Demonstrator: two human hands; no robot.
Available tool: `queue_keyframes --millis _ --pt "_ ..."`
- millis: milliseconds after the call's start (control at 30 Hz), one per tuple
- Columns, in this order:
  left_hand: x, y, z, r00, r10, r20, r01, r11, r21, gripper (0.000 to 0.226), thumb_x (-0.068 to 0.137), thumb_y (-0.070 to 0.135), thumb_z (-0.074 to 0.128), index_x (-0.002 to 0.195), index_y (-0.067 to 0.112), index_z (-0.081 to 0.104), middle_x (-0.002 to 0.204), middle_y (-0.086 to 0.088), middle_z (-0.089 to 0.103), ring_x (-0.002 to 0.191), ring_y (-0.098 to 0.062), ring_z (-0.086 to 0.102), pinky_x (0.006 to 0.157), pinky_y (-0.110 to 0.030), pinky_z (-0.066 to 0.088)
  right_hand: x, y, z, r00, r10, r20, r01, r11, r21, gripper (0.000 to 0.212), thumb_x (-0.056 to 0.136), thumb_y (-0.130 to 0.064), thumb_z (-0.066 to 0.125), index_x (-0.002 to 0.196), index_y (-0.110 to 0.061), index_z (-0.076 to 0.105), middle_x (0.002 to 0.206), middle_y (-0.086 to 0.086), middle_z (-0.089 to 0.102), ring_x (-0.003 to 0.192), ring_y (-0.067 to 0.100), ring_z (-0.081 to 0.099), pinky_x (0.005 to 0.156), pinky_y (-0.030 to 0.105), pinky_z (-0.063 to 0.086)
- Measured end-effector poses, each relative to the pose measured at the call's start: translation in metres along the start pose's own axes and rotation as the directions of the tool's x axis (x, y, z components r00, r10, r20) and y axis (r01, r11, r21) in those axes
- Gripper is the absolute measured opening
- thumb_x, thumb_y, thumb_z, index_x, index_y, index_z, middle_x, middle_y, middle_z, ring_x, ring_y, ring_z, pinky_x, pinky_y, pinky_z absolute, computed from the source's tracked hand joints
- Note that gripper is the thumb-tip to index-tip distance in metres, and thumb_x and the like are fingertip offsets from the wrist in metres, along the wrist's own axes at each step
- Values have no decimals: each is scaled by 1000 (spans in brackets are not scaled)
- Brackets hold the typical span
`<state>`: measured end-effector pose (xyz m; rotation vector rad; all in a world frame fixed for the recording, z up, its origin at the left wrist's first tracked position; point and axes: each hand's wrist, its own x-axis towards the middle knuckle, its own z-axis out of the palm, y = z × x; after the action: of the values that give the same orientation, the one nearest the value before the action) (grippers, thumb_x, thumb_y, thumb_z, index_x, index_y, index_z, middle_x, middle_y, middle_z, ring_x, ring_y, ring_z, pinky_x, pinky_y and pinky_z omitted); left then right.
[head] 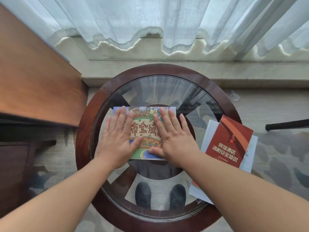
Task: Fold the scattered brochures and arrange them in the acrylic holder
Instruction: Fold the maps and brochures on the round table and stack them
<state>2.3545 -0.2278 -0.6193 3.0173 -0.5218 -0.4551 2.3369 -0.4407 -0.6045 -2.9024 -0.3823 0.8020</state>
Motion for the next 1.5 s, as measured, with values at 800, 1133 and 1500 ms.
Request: queue_keyframes --millis 800,1133,1500 --pt "-30 156 -14 949 278 151 -293 952 91 77 94 62 20 156 22 1 165 -2 -8 148 -22 -22 115 -50 -22 -121 60 10 746 664 57 -605 638 476 113 77 -55 74 156 -24 0 161 17 -7 149 33 6 114 41 29" --pt "-62 134 -12 949 270 161 -283 957 69 75 92 65 15 156 27 11 164 -5 -4 147 -27 -21 117 -52 -12 -110 55 -3 872 485 74 -477 804 355 113 82 -45 73 156 -19 -8 164 0 -13 151 24 -3 113 37 31" --pt "-42 65 -13 987 -75 140 69 997 45 62 101 44 19 152 35 -15 163 2 -18 149 -22 -20 118 -59 0 -111 48 -4 857 504 108 -508 791 341 112 84 -40 73 156 -16 -10 164 4 -15 152 25 -5 113 41 33"
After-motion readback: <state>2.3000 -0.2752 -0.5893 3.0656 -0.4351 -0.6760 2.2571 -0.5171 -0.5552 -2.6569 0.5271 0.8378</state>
